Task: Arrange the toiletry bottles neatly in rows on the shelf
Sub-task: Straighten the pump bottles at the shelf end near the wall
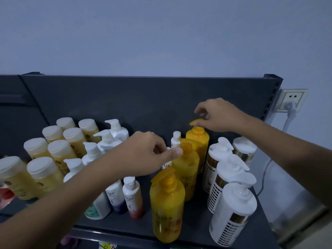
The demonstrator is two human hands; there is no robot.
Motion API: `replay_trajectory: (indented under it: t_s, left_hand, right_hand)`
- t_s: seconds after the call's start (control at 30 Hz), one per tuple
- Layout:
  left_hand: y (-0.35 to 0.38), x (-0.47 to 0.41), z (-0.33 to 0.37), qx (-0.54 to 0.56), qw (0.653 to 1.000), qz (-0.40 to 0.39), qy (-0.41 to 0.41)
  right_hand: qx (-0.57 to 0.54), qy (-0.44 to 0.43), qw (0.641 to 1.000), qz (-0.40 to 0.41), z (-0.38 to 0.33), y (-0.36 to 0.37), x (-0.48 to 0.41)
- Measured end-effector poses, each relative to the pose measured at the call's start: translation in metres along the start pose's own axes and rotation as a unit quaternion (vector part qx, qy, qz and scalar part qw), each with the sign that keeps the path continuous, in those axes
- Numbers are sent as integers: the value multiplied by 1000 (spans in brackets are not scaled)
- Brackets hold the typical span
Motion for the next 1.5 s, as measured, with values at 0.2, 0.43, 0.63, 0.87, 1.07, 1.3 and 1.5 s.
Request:
replay_trajectory:
  t_s: [0.2,0.43,0.63,0.87,1.07,1.3,1.5]
  left_hand:
    - [26,30,20,-150,989,-4,3]
    - [32,22,25,-206,978,4,26]
    - [30,22,28,-126,991,26,32]
    - [43,21,51,-86,995,17,45]
    - [52,16,72,-79,994,31,64]
    - [56,16,78,-64,994,29,88]
    - [59,26,51,-32,996,-2,78]
  right_hand:
    - [-44,-70,986,-145,-73,14,10]
    - [25,-27,989,-143,-73,37,9]
    - [21,-35,992,-117,-72,35,15]
    - [-4,-27,991,-128,-56,32,24]
    - [-17,-14,992,-127,-41,30,32]
    - [5,2,993,-119,-41,30,35]
    - [38,40,988,-142,-51,28,40]
Point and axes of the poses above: each hand's wrist, its own x-axis away from the middle knuckle, its own y-axis out of the palm, z = x × y, the point moved 6 cm from there along -x, towards the middle knuckle, and after that the axes turned 10 degrees about -y, right-handed, at the moved point
